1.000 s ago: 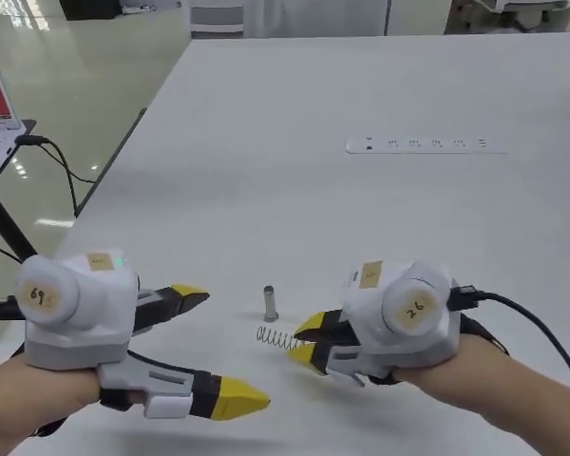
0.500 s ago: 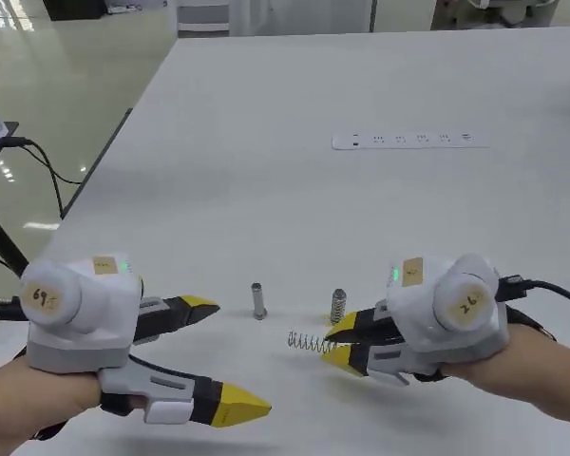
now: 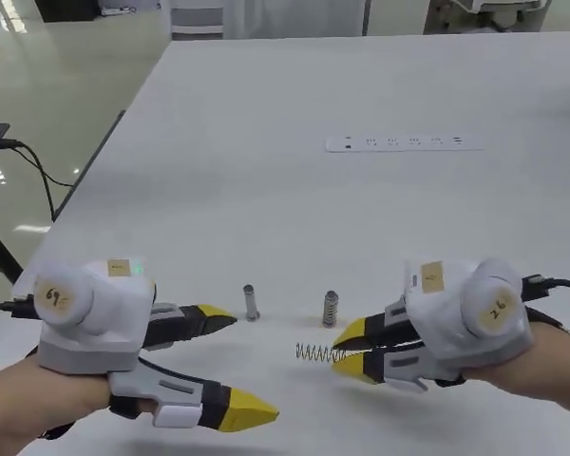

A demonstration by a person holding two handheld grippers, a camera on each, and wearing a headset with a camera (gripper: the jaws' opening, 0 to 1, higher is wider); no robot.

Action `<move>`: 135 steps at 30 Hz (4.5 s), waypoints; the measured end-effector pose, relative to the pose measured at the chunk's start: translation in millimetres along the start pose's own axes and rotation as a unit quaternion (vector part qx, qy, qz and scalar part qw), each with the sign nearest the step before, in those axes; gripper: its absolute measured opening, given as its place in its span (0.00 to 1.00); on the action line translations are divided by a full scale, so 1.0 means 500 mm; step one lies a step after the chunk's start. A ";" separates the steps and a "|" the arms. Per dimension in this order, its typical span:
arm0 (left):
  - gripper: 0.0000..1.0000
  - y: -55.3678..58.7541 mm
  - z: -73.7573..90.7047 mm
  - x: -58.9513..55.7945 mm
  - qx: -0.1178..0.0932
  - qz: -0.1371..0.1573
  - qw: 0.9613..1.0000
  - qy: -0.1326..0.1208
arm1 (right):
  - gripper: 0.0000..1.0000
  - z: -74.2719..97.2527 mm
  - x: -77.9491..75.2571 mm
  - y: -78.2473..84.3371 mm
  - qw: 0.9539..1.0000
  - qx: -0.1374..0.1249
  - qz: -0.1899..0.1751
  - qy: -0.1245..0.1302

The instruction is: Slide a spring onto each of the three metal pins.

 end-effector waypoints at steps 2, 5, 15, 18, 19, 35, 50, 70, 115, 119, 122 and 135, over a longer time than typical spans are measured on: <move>0.70 -0.005 -0.007 -0.002 0.002 -0.005 1.000 0.006 | 0.07 0.004 0.001 -0.003 1.000 -0.001 0.006 -0.002; 0.67 -0.013 -0.017 -0.006 0.001 -0.014 1.000 0.013 | 0.07 0.012 0.000 -0.007 1.000 -0.003 0.018 -0.004; 0.59 -0.031 -0.051 -0.008 0.005 -0.030 0.999 0.034 | 0.07 0.026 -0.001 -0.005 1.000 -0.008 0.030 -0.004; 0.56 -0.036 -0.063 -0.011 0.005 -0.035 0.999 0.039 | 0.07 0.026 0.001 -0.003 0.999 -0.008 0.031 -0.004; 0.55 -0.036 -0.066 -0.012 0.005 -0.038 0.998 0.040 | 0.07 0.027 0.001 -0.002 1.000 -0.010 0.029 -0.005; 0.33 -0.041 -0.099 -0.020 0.014 -0.065 0.996 0.055 | 0.07 0.036 0.007 -0.004 0.999 -0.021 0.032 -0.015; 0.06 -0.048 -0.115 -0.027 0.015 -0.092 0.993 0.068 | 0.07 0.043 0.010 -0.002 0.999 -0.027 0.030 -0.023; 0.02 -0.045 -0.118 -0.034 0.031 -0.118 0.989 0.082 | 0.09 0.045 0.015 0.013 1.000 -0.023 -0.004 -0.020; 0.02 -0.044 -0.132 -0.041 0.046 -0.136 0.987 0.079 | 0.07 0.050 0.018 -0.077 0.997 -0.072 0.024 -0.018; 0.02 -0.046 -0.134 -0.042 0.045 -0.139 0.986 0.080 | 0.07 0.044 0.019 -0.084 0.997 -0.073 0.031 -0.017; 0.02 -0.047 -0.133 -0.041 0.044 -0.138 0.986 0.078 | 0.07 0.041 0.021 -0.087 0.997 -0.074 0.037 -0.012; 0.03 -0.044 -0.132 -0.041 0.046 -0.127 0.988 0.076 | 0.07 0.032 0.022 -0.094 0.997 -0.071 0.042 -0.007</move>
Point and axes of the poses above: the centre of the closed fingertips' face, and the gripper's own axes: z roughly backward along the fingers, x roughly to its left, y roughly out of its underside, the point moved 9 cm from there along z, roughly backward along the fingers, and after that the axes turned 4 degrees about z, right-handed, at the moved point
